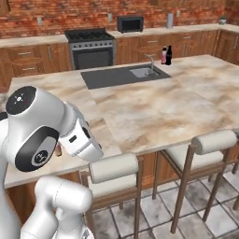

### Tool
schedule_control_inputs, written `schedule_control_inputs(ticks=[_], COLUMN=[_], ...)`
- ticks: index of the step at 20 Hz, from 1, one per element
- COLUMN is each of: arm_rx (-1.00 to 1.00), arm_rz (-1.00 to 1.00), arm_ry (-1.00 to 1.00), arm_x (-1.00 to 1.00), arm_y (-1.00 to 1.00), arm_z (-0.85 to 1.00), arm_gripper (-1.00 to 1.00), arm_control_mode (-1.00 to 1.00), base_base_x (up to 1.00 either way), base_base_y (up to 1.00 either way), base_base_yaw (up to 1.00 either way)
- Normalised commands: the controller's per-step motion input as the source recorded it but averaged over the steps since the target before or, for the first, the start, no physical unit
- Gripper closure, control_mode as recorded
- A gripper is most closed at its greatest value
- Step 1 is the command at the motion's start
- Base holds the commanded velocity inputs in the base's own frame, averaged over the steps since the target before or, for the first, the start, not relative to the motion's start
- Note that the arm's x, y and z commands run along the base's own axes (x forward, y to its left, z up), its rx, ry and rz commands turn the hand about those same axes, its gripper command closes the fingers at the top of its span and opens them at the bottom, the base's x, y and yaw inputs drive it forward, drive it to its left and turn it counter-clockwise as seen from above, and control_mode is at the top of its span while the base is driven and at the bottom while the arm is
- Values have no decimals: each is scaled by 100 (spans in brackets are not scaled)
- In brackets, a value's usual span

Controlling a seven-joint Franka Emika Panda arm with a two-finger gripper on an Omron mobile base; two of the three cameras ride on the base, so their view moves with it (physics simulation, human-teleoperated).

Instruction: Place the large bottle from the dining counter next to the other large bottle outside the sink, and place the small bottle from the dining counter next to the other small bottle inside the sink.

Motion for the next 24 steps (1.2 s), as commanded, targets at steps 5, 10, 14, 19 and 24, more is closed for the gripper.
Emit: schedule_control_inputs(ticks=[5, 10, 14, 19, 24], arm_rx=[0, 0, 0, 0, 0], arm_rz=[0, 0, 0, 0, 0], arm_ry=[0, 0, 0, 0, 0], arm_x=[0, 0, 0, 0, 0], arm_y=[0, 0, 0, 0, 0], arm_z=[0, 0, 0, 0, 0], arm_gripper=[-100, -100, -100, -100, -100], arm_control_mode=[100, 100, 100, 100, 100], base_base_x=[0, -12, -2, 9, 0], base_base_y=[0, 18, 43, 13, 0], base_base_yaw=[25, 19, 15, 22, 25])
